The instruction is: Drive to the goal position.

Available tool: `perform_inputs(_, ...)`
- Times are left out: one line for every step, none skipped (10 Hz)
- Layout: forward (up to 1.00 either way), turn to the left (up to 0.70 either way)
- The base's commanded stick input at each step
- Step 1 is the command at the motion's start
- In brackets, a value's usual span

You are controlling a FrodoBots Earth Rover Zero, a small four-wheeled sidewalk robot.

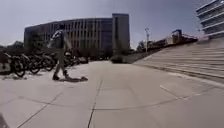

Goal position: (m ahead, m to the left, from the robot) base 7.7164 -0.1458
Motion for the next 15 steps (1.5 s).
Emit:
perform_inputs(1.0, 0.0)
perform_inputs(1.0, 0.0)
perform_inputs(1.0, 0.05)
perform_inputs(1.0, 0.36)
perform_inputs(1.0, 0.23)
perform_inputs(1.0, 0.02)
perform_inputs(1.0, 0.0)
perform_inputs(1.0, 0.0)
perform_inputs(1.0, 0.0)
perform_inputs(1.0, 0.0)
perform_inputs(1.0, 0.0)
perform_inputs(1.0, 0.0)
perform_inputs(1.0, 0.0)
perform_inputs(1.0, 0.0)
perform_inputs(1.0, 0.0)
